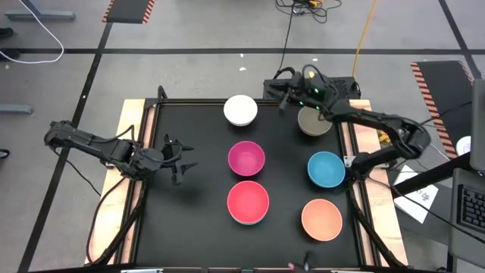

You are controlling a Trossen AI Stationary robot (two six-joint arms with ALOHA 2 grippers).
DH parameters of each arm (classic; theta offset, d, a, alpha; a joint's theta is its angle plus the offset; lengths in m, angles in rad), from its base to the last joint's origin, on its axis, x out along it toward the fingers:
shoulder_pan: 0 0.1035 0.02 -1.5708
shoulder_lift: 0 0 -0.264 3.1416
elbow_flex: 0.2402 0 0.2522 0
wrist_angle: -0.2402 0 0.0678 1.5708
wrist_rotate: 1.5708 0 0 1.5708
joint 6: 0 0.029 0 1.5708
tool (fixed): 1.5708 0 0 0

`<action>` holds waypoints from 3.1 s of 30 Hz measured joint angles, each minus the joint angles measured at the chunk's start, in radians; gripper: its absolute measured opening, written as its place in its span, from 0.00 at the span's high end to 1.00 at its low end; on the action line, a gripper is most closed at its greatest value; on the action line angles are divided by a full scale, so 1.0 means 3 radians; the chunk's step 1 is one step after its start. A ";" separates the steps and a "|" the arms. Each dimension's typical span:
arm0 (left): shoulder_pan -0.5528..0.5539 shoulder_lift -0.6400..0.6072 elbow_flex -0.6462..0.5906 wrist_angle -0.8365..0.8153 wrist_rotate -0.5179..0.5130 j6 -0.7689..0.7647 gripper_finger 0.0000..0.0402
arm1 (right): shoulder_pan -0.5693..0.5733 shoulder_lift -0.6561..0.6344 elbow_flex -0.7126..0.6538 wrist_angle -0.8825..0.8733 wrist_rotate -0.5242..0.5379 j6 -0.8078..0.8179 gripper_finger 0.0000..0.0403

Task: Nest bowls inside each other
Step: Stack the white bowl on the orange bowl

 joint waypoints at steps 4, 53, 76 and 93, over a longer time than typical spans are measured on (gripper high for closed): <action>-0.0001 -0.0013 0.0000 0.0005 -0.0006 0.0033 0.33 | -0.0120 0.0267 0.0288 0.0042 -0.0234 -0.0084 0.70; 0.0000 -0.0009 0.0000 0.0003 -0.0006 0.0310 0.33 | -0.0241 0.0935 0.0899 -0.1540 -0.1046 -0.1458 0.71; -0.0001 -0.0009 0.0000 -0.0259 0.0090 0.0072 0.33 | 0.0107 0.1578 0.2561 -0.4050 -0.0084 -0.3037 0.71; 0.0003 -0.0009 0.0000 -0.0235 0.0077 0.0124 0.33 | 0.0018 0.1683 0.2557 -0.3908 -0.0355 -0.2986 0.71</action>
